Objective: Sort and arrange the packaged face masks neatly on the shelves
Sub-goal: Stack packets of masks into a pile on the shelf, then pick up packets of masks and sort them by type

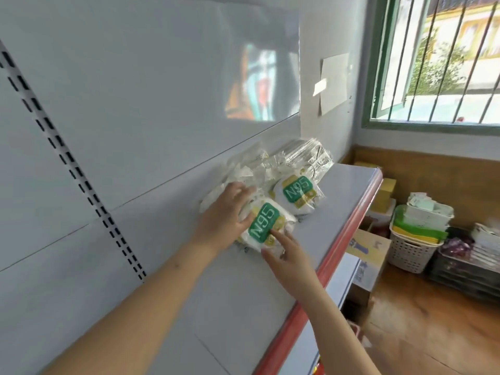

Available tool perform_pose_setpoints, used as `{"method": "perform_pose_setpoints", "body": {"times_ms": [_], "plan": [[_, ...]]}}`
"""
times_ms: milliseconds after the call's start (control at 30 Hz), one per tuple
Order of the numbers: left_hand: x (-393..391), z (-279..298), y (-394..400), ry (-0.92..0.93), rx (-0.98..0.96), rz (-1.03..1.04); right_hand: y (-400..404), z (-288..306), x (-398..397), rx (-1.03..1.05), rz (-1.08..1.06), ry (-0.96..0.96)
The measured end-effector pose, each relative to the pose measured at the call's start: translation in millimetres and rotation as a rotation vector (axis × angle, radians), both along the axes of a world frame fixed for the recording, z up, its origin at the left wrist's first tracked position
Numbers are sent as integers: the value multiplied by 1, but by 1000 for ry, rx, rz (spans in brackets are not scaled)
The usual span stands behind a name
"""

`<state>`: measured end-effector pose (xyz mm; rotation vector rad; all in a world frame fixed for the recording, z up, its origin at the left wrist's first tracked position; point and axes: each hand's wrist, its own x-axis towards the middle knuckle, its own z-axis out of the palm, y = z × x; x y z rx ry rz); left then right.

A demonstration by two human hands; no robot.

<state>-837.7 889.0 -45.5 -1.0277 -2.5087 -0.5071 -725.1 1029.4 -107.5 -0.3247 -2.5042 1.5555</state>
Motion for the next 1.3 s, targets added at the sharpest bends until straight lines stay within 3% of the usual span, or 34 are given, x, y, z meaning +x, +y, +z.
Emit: {"method": "perform_pose_setpoints", "body": {"times_ms": [100,167,367,467,533,633,733,800,867,967,1067,1167,1300], "plan": [[-21,-23,1,274,-273,43,1,-4,-15,308,68,-81],[-28,-26,3,317,-344,111,-3,-5,-19,315,99,-55],[-45,-17,11,131,-386,153,-10,-3,-21,305,208,-8],[-47,-12,9,143,-359,133,-9,-4,-25,238,212,-21],[-47,-14,7,204,-340,143,-9,-8,-25,325,180,-56],[-41,-20,4,146,-336,178,-11,-11,-24,556,126,-160],[-32,-12,-5,35,-367,190,-12,0,-18,498,92,-142],[-20,5,-24,53,-254,168,-20,16,-8,430,60,-65],[-1,28,-57,21,-21,163,-38,33,3,378,109,2],[46,53,-124,-53,284,204,-87,55,21,250,278,94],[106,60,-201,-3,487,306,-154,71,43,159,496,119],[176,53,-287,57,640,488,-238,80,75,93,729,116],[280,38,-393,117,705,770,-352,73,134,117,1050,94]]}}
